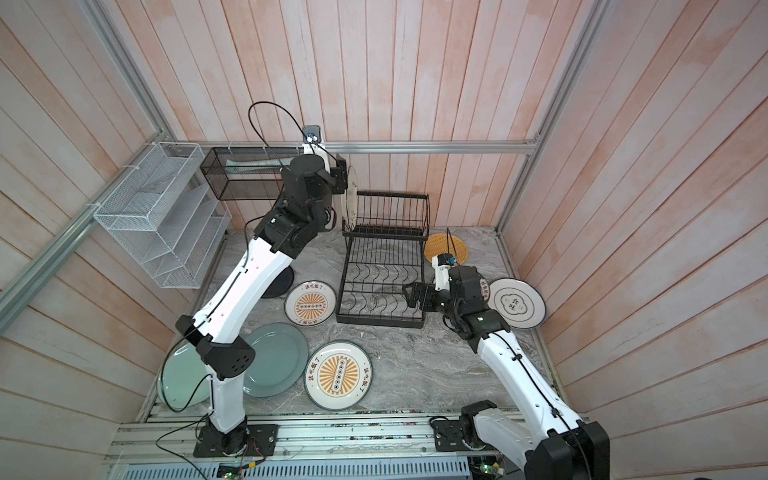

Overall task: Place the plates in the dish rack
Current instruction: 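Lower the berry-pattern plate into a rack slot and open the left gripper, then grip the orange sunburst plate rim with the right gripper while the left arm approaches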

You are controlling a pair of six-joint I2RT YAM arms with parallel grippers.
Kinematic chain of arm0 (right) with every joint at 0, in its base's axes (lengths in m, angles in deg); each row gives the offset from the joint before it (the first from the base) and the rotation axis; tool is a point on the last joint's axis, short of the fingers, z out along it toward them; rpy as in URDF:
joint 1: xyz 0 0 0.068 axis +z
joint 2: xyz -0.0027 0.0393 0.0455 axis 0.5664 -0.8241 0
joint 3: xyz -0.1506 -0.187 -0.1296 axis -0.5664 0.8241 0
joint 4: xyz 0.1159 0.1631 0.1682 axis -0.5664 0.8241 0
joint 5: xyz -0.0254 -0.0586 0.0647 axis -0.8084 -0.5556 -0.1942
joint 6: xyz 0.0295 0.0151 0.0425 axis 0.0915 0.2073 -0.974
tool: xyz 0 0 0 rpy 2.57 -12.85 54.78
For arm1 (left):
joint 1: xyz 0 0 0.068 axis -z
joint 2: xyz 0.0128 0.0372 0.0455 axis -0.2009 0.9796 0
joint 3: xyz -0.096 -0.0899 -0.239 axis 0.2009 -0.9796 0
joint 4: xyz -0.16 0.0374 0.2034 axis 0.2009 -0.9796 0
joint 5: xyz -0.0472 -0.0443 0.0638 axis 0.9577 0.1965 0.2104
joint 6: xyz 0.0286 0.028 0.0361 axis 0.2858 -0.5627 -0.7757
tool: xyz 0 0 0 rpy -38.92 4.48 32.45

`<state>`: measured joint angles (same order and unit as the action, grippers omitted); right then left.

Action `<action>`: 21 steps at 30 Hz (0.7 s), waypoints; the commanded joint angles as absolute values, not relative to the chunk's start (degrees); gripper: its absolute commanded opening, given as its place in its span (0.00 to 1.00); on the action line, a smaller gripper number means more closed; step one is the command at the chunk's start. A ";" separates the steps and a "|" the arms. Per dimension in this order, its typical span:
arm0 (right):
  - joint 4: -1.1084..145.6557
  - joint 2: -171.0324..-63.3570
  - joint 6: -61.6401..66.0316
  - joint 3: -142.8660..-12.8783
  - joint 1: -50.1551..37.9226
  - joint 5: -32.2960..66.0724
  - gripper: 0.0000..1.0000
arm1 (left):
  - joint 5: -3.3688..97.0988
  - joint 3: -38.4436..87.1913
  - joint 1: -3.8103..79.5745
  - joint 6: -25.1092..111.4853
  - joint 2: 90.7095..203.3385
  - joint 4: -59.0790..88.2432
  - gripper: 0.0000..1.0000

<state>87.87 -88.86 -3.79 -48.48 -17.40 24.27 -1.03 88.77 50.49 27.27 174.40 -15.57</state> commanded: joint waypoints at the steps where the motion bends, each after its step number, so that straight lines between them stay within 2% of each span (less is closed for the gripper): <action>1: 85.45 -87.39 -5.28 -46.05 -17.35 29.38 0.97 | 8.93 78.23 49.80 30.64 165.52 -20.55 0.99; 9: 82.65 -87.93 -6.94 -39.47 -11.01 30.71 0.95 | 34.27 40.58 43.24 41.05 135.45 -17.25 1.00; 15: 75.61 -89.52 -10.10 -31.01 -5.06 33.03 0.92 | 44.84 17.82 40.51 44.63 117.24 -18.81 1.00; 21: 64.97 -94.68 -13.23 -24.09 2.46 35.07 0.90 | 54.06 2.14 40.42 48.39 105.12 -17.66 1.00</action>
